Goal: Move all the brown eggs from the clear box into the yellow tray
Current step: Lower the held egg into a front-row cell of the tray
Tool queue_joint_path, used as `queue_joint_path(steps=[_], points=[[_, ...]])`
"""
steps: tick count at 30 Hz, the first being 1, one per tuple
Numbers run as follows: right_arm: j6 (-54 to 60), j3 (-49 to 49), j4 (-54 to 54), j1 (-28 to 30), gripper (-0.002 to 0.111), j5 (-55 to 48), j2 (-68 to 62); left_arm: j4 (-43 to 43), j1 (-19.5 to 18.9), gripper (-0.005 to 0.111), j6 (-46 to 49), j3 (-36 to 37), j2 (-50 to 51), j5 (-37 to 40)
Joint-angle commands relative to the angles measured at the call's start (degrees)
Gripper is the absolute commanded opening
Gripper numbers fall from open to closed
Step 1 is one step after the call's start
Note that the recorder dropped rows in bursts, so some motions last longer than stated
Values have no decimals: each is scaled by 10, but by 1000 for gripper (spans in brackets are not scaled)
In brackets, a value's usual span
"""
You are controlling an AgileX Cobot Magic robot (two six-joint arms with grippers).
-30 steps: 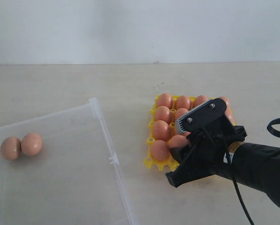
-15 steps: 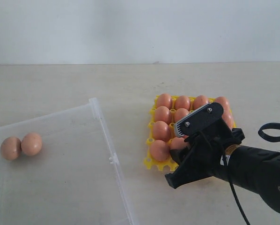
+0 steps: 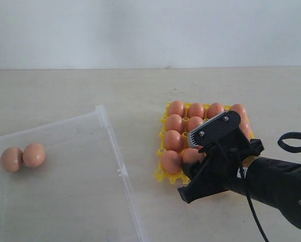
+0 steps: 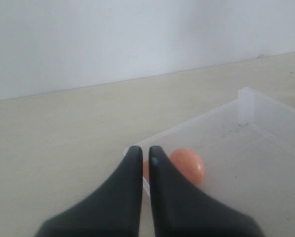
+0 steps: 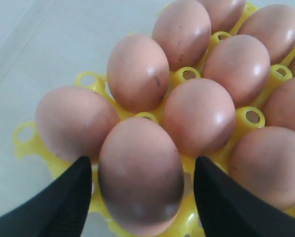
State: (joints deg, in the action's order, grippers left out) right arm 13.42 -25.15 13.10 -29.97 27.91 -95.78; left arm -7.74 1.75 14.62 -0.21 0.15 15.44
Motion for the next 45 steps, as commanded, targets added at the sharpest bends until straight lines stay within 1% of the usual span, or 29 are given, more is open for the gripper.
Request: queue_joint_path(steps=[1,7,14,17,18,20,21,23,24,25,30,33,35,41,45], points=[[4,-2,1,3,54,-4,30,-4,2,4,0,2,-2,-4],[17,-2,1,3,54,15,89,-4,2,4,0,2,-2,-4],[24,-2,1,3,54,75,159,-4,2,4,0,2,-2,-4],[19,-2,1,3,53,85,191,-4,2,4,0,2,-2,-4],[19,-2,1,3,51,78,202,-4,2,4,0,2,-2,-4],[19,-2,1,3,41,52,214,-4,2,4,0,2,-2,-4],[19,-2,1,3,31,23,221,-4,2,4,0,2,-2,-4],[19,-2,1,3,16,-28,232,-4,2,4,0,2,-2,-4],[19,-2,1,3,4,-71,235,-4,2,4,0,2,-2,-4],[17,-2,1,3,0,-103,239,-4,2,4,0,2,-2,-4],[3,-2,1,3,0,-289,243,-4,2,4,0,2,-2,-4],[-13,-2,1,3,0,-354,243,-4,2,4,0,2,-2,-4],[-12,-2,1,3,0,-349,243,-4,2,4,0,2,-2,-4],[-10,-2,-1,3,0,-265,232,-4,2,4,0,2,-2,-4],[-9,-2,-1,3,0,-256,194,-4,2,4,0,2,-2,-4]])
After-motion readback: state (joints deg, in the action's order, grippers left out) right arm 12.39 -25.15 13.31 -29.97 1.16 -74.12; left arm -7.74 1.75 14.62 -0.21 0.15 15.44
